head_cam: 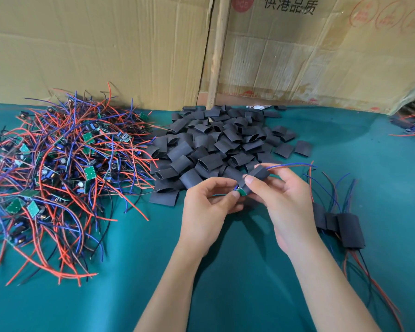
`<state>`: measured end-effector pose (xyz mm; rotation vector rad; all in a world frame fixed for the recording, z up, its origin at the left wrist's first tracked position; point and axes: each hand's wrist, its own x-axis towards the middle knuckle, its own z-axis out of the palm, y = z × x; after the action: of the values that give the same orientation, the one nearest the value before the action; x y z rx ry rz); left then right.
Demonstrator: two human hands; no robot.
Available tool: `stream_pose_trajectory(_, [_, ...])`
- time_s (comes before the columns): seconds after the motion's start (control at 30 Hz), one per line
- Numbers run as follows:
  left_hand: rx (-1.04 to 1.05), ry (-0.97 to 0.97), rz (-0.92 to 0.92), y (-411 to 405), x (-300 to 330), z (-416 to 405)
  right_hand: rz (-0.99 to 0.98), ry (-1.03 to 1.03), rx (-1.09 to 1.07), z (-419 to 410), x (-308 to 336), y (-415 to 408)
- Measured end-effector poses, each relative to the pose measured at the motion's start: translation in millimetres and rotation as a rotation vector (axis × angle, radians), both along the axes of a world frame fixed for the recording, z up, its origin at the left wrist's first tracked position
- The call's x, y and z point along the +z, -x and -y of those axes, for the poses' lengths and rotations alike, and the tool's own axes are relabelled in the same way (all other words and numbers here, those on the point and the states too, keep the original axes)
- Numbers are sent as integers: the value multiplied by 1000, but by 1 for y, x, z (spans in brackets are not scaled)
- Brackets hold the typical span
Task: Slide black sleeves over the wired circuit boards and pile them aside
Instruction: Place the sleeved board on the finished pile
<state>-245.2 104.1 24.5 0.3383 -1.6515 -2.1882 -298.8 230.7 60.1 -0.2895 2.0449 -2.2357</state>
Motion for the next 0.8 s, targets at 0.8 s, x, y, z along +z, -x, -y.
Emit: stream_pose_trajectory(0.8, [31, 43, -11, -1, 2, -3, 113, -78, 89, 0, 13, -10])
